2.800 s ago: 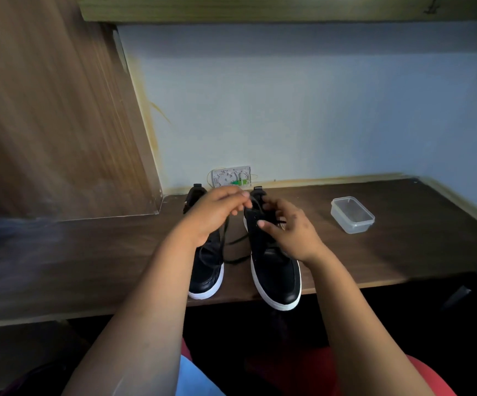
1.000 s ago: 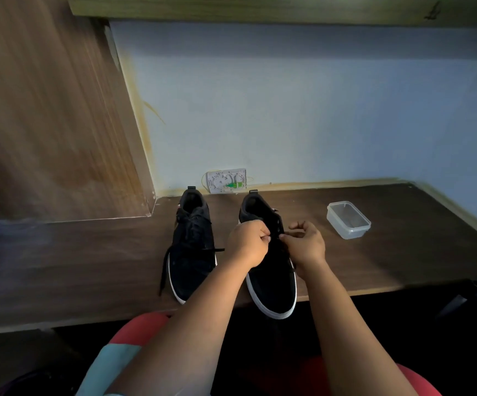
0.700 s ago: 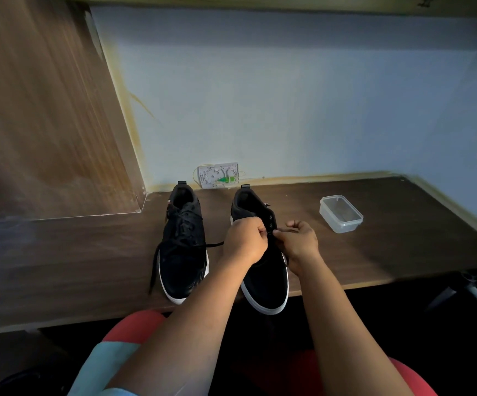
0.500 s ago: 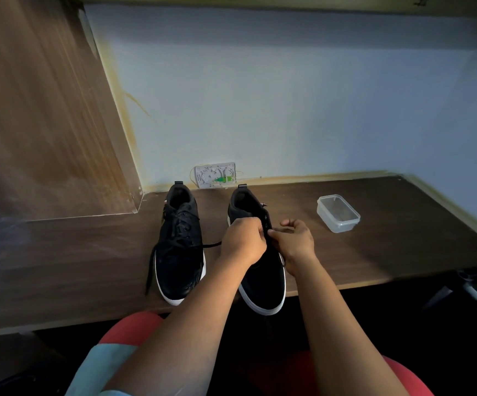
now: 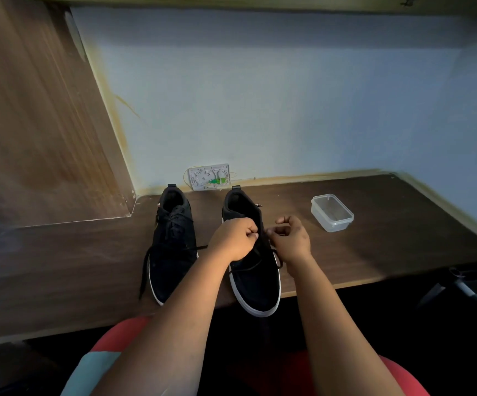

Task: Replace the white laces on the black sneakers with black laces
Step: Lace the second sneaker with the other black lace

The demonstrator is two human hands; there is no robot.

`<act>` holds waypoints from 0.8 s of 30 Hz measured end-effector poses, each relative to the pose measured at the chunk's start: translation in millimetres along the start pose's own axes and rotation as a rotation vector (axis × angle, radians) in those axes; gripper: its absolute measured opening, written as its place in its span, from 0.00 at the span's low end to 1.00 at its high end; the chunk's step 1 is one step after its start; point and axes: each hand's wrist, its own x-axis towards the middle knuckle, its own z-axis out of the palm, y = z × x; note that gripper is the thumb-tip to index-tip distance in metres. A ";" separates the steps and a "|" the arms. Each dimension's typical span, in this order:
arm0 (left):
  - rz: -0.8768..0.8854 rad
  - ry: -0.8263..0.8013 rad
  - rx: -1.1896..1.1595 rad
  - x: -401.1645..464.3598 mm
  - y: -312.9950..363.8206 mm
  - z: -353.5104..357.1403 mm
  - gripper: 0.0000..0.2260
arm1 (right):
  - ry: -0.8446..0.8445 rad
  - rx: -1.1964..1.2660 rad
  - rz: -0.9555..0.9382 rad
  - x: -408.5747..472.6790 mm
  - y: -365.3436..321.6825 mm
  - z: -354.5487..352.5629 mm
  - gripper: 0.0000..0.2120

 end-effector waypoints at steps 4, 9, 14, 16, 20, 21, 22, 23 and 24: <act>-0.049 -0.063 -0.121 -0.4 -0.8 -6.3 0.09 | 0.506 0.428 0.084 19.6 -12.4 -32.2 0.16; -0.123 -0.070 -0.268 -0.8 -1.4 -4.7 0.09 | 0.154 0.506 0.141 17.8 -23.7 -39.5 0.18; -0.136 -0.057 -0.286 -1.4 -0.8 -2.2 0.09 | -0.204 -0.445 -0.166 -1.4 -3.0 -4.2 0.08; -0.132 -0.061 -0.294 -2.0 -0.5 -2.5 0.08 | -0.159 -0.420 -0.158 -1.1 -1.9 -4.5 0.06; -0.122 -0.061 -0.305 -1.9 -1.1 -4.0 0.06 | 0.298 -0.128 0.100 13.3 -10.1 -38.8 0.11; -0.124 -0.061 -0.308 -2.3 -1.5 -4.1 0.06 | 0.376 -0.113 0.138 15.6 -11.2 -47.1 0.11; -0.125 -0.063 -0.308 -2.6 -1.8 -4.0 0.06 | 0.374 -0.201 0.140 16.4 -12.7 -51.4 0.12; -0.127 -0.066 -0.304 -2.6 -2.3 -3.6 0.06 | 0.299 -0.368 0.098 16.8 -13.4 -49.5 0.14; -0.132 -0.069 -0.299 -2.3 -2.6 -3.1 0.07 | 0.188 -0.529 0.031 14.5 -13.8 -43.1 0.16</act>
